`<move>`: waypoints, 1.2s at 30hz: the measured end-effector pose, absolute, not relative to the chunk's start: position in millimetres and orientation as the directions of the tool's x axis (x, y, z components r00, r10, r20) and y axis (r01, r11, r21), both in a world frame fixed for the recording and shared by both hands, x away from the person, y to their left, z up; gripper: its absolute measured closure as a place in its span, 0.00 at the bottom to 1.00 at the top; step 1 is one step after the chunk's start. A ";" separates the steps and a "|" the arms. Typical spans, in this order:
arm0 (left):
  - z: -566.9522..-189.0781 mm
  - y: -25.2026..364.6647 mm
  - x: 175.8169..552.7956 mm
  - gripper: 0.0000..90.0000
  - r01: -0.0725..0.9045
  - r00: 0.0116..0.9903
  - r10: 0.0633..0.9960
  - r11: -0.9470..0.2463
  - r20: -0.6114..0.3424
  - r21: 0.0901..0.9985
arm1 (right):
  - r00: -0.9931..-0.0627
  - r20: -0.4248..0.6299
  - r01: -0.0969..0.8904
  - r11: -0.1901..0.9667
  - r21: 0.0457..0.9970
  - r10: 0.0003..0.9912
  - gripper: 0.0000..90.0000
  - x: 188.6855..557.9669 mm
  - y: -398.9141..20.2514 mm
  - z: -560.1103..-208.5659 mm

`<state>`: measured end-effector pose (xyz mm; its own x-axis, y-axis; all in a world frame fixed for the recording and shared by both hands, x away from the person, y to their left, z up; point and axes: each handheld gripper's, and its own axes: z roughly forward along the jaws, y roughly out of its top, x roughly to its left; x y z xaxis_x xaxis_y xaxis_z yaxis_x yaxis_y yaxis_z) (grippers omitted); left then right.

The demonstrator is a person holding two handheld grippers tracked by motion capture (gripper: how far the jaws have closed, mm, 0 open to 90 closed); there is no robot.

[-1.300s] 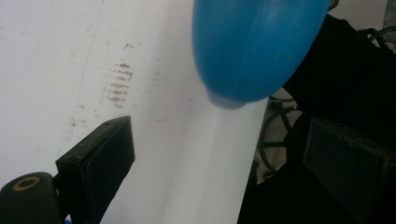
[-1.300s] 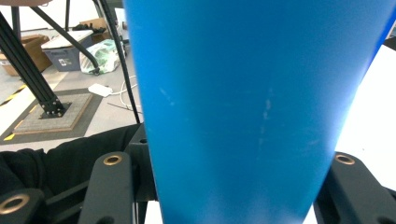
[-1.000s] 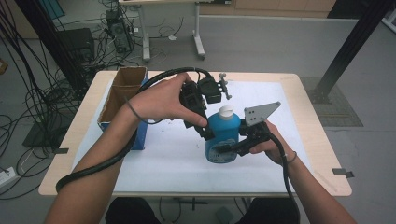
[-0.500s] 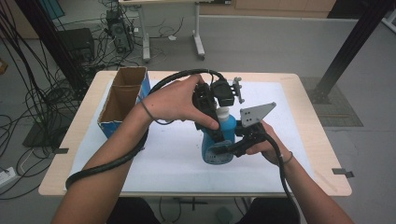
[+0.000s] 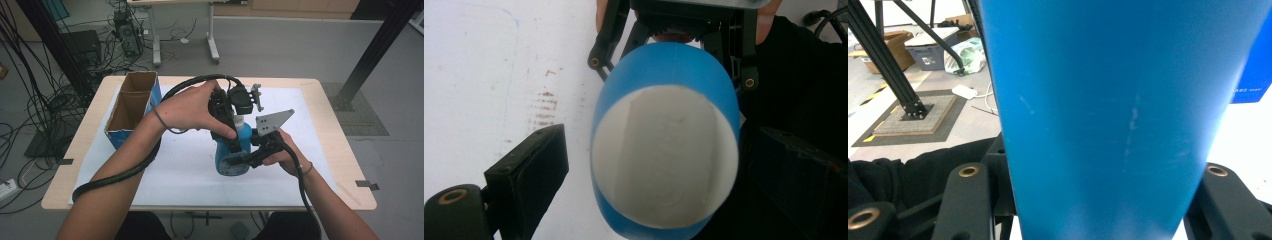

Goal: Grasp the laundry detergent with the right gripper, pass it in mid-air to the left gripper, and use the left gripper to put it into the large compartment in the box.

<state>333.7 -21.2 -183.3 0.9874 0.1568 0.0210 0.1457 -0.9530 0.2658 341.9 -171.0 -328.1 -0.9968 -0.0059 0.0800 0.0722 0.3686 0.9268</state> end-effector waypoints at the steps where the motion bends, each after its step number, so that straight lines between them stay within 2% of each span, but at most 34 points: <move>1: -183.3 -21.0 333.9 0.10 0.145 0.987 0.156 -0.953 0.022 0.265 | -0.997 0.078 0.070 0.372 0.926 -0.006 0.50 341.9 -170.8 -328.2; 36: -181.0 -16.3 336.3 0.10 0.154 0.986 0.167 -0.949 0.026 0.275 | -0.997 0.082 0.072 0.368 0.927 -0.009 0.50 343.4 -169.7 -326.7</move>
<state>336.3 -16.3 -181.0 0.9856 0.1671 0.0260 0.1536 -0.9490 0.2754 343.4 -169.7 -326.7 -0.9966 -0.0094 0.0817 0.0724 0.3684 0.9268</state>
